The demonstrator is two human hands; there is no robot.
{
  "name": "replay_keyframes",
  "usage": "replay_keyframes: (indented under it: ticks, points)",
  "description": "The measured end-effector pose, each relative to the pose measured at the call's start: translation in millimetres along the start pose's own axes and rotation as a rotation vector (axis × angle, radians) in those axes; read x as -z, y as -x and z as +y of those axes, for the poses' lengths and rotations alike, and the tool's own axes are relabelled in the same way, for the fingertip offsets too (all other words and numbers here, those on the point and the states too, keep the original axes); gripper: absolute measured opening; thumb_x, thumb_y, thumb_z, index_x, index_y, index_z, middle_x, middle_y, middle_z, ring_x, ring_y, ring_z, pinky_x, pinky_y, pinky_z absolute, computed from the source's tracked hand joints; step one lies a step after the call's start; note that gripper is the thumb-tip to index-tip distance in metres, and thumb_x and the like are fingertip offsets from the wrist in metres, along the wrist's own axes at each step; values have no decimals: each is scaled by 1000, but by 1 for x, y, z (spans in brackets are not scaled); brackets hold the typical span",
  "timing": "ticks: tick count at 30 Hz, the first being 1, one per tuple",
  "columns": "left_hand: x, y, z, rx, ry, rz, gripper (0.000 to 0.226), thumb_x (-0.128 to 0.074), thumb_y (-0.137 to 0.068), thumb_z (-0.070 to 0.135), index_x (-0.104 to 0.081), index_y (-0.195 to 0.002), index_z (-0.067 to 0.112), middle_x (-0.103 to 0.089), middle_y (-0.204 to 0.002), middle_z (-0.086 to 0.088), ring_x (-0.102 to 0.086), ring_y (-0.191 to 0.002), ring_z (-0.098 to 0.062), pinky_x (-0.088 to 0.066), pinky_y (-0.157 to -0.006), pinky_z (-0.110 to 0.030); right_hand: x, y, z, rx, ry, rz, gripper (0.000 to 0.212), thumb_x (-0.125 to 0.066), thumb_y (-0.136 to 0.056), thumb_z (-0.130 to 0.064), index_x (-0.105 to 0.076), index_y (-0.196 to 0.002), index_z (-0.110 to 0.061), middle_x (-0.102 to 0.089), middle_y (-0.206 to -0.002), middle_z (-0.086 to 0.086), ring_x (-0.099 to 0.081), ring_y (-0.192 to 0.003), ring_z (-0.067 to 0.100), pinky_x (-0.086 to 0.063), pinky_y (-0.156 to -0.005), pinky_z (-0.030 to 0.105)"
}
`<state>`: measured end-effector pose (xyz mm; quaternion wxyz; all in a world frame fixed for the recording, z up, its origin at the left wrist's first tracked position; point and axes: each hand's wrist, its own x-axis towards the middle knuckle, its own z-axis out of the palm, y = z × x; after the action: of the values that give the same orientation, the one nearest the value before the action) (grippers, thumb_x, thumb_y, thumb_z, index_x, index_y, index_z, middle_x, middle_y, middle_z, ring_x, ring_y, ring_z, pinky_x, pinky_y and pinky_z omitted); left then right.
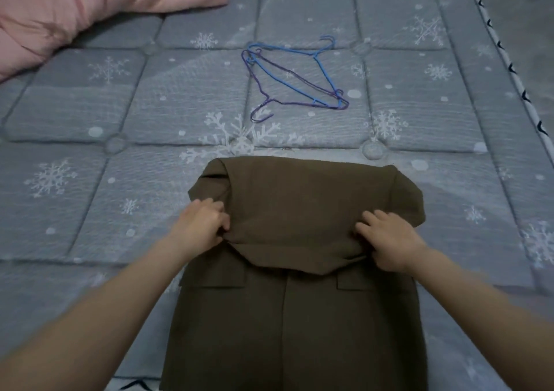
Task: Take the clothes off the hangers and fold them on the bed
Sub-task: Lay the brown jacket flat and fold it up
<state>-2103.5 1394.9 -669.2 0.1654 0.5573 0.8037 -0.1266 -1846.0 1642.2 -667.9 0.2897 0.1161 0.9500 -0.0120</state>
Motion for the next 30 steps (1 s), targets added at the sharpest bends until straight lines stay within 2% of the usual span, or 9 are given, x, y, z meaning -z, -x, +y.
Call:
replay_keyframes:
  ticks: [3, 7, 13, 15, 18, 20, 22, 26, 30]
  points:
    - [-29, 11, 15, 98, -10, -140, 24, -54, -89, 23, -64, -110, 28, -54, -112, 0, -49, -110, -23, -34, -86, -30, -32, 10, -24, -126, -45, -172, 74, -57, -80, -34, -25, -146, -20, -22, -149, 6, -21, -139, 27, -14, -117, 40]
    - [-47, 27, 29, 8, -30, 125, 22, -79, -64, 30, -70, -80, 16, -59, -81, -5, -58, -77, -28, -47, -63, -35, -47, 23, -42, -188, -110, 1, 72, -49, -82, -46, -25, -145, -21, -22, -152, 6, -15, -143, 26, -5, -119, 45]
    - [-72, 29, 48, -188, -92, 147, 50, -87, -50, 33, -69, -95, 20, -60, -89, 0, -60, -76, -20, -51, -62, -31, -58, 22, -72, 15, -97, 157, 53, -61, -86, -34, -47, -136, -22, -44, -141, 4, -41, -132, 25, -23, -113, 46]
    - [-76, 25, 55, -182, -57, 198, 34, -88, -54, 22, -69, -82, 20, -58, -77, 1, -57, -63, -18, -46, -50, -27, -66, 17, -76, -31, -102, 209, 39, -78, -72, -29, -68, -109, -21, -63, -115, 5, -62, -108, 25, -43, -99, 46]
    - [-81, 22, 66, -231, -44, 203, 25, -88, -55, 16, -67, -69, 20, -55, -67, 2, -54, -55, -17, -40, -44, -25, -82, 17, -76, -95, -116, 267, 26, -88, -58, -22, -72, -79, -19, -68, -86, 3, -69, -81, 23, -54, -82, 42]
    - [-83, 25, 71, -242, -13, 191, 16, -79, -70, 19, -71, -84, 20, -59, -79, 1, -58, -68, -19, -42, -53, -27, -89, 21, -81, -136, -161, 274, 20, -73, -79, -21, -71, -99, -18, -66, -108, 6, -63, -108, 25, -42, -100, 43]
    - [-88, 27, 72, -203, 16, 125, 27, -57, -90, 22, -62, -117, 20, -57, -108, -2, -55, -97, -22, -42, -73, -31, -96, 25, -85, -157, -166, 233, 36, -47, -96, -25, -54, -130, -19, -47, -141, 3, -36, -137, 23, -19, -115, 40]
    - [-90, 42, 71, -154, 72, 59, 50, -54, -91, 27, -43, -139, 20, -45, -132, -1, -44, -120, -21, -34, -101, -32, -98, 46, -94, -169, -125, 151, 60, -34, -98, -36, -11, -151, -22, -4, -159, -1, 1, -147, 17, 4, -117, 40]
    - [-89, 66, 68, -224, 67, 149, 65, -79, -68, 27, -56, -127, 17, -56, -125, -5, -53, -117, -24, -41, -101, -38, -99, 78, -98, -175, -84, 222, 73, -55, -87, -41, -22, -149, -21, -21, -157, 4, -19, -144, 21, -9, -115, 43]
